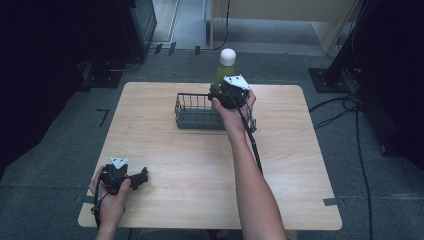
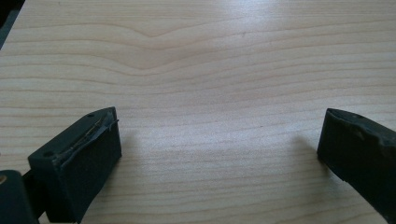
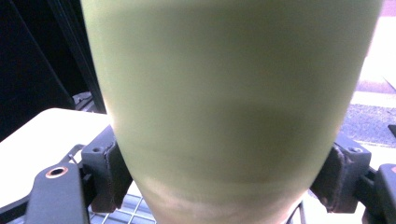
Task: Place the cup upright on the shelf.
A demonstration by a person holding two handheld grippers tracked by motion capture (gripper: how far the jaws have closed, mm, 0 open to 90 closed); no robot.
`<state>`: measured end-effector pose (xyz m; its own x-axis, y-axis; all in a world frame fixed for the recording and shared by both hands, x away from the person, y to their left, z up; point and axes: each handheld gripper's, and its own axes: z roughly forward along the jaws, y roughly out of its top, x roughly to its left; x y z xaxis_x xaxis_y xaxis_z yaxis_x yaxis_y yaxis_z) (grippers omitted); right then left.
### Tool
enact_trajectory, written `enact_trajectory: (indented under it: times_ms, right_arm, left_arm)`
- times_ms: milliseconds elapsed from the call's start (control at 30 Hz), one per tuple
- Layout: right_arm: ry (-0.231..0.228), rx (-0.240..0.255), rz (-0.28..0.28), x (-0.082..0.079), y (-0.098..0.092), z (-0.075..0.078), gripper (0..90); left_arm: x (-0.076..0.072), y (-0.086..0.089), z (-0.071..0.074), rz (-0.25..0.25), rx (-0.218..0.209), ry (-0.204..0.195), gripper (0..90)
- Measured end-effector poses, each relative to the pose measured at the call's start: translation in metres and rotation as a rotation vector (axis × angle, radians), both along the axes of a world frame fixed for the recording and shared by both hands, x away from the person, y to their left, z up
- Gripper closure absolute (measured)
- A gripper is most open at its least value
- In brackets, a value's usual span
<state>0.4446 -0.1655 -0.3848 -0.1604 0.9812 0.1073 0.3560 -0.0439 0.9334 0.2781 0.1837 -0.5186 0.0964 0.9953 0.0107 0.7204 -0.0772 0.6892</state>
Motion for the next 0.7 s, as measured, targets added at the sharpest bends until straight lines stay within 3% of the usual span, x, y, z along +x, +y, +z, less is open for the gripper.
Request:
enact_trajectory:
  times_ms: [367, 467, 700]
  right_arm:
    - [0.048, -0.014, -0.012, 0.005, 0.001, -0.018, 20.0]
    - [0.043, -0.005, -0.010, 0.005, 0.001, -0.019, 20.0]
    - [0.030, -0.035, 0.016, 0.004, 0.002, -0.021, 19.8]
  left_arm:
    - [0.000, 0.000, 0.000, -0.002, 0.000, 0.000, 0.1]
    - [0.000, 0.000, 0.000, -0.003, 0.000, 0.000, 0.1]
    - [0.000, 0.000, 0.000, -0.002, 0.000, 0.000, 0.1]
